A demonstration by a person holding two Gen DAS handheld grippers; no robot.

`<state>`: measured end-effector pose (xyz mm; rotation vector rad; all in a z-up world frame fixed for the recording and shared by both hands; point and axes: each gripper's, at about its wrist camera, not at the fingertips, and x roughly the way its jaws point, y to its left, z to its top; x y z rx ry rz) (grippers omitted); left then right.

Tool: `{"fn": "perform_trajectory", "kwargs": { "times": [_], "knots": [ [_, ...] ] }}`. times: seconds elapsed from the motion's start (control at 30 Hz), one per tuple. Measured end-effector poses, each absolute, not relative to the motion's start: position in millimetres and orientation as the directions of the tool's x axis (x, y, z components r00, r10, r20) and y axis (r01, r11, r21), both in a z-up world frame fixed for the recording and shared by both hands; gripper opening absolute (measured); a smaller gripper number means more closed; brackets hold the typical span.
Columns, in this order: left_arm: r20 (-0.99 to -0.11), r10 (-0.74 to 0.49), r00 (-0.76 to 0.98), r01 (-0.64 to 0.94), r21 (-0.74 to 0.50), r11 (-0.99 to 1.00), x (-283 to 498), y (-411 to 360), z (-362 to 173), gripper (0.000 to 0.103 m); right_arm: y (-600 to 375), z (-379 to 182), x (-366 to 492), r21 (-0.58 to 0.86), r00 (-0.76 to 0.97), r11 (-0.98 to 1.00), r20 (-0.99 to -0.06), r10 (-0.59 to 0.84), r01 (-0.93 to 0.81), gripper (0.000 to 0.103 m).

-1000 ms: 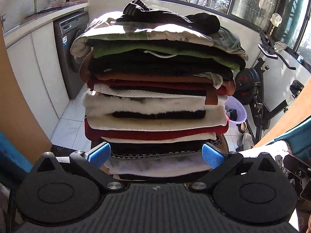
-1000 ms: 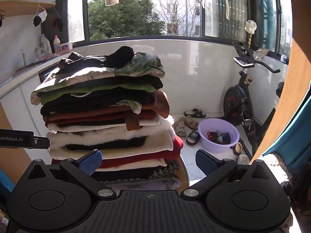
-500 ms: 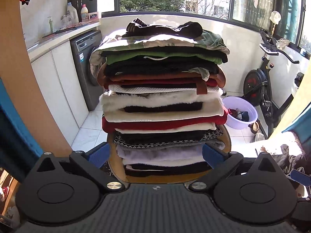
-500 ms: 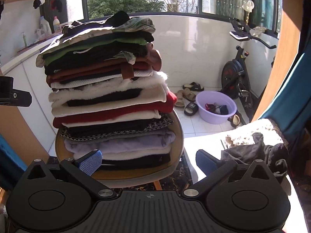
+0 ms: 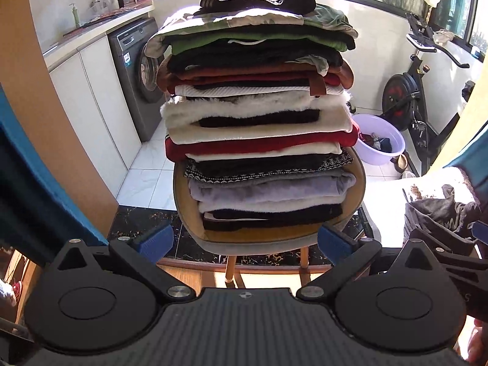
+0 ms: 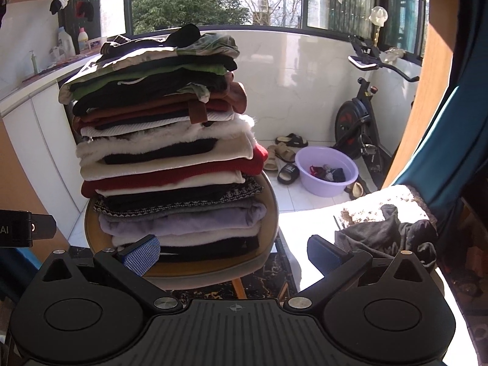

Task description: Fold clothes

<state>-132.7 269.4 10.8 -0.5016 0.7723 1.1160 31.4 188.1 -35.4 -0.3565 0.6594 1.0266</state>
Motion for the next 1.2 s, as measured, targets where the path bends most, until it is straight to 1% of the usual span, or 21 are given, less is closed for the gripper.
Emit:
{"fn": "perform_trajectory", "kwargs": {
  "times": [0.27, 0.93, 1.2],
  "knots": [
    [-0.766, 0.597, 0.237, -0.930, -0.002, 0.367, -134, 269, 9, 0.103, 183, -33, 32, 0.036, 0.354, 0.493, -0.651, 0.672, -0.869, 0.102],
    [-0.751, 0.614, 0.243, -0.913, 0.038, 0.407, -116, 257, 14, 0.103, 172, -32, 43, 0.044, 0.361, 0.505, -0.646, 0.672, -0.862, 0.102],
    [-0.750, 0.607, 0.261, -0.910, 0.020, 0.415, -113, 252, 13, 0.103, 166, -33, 45, 0.035, 0.362, 0.503, -0.650, 0.668, -0.864, 0.102]
  ]
}}
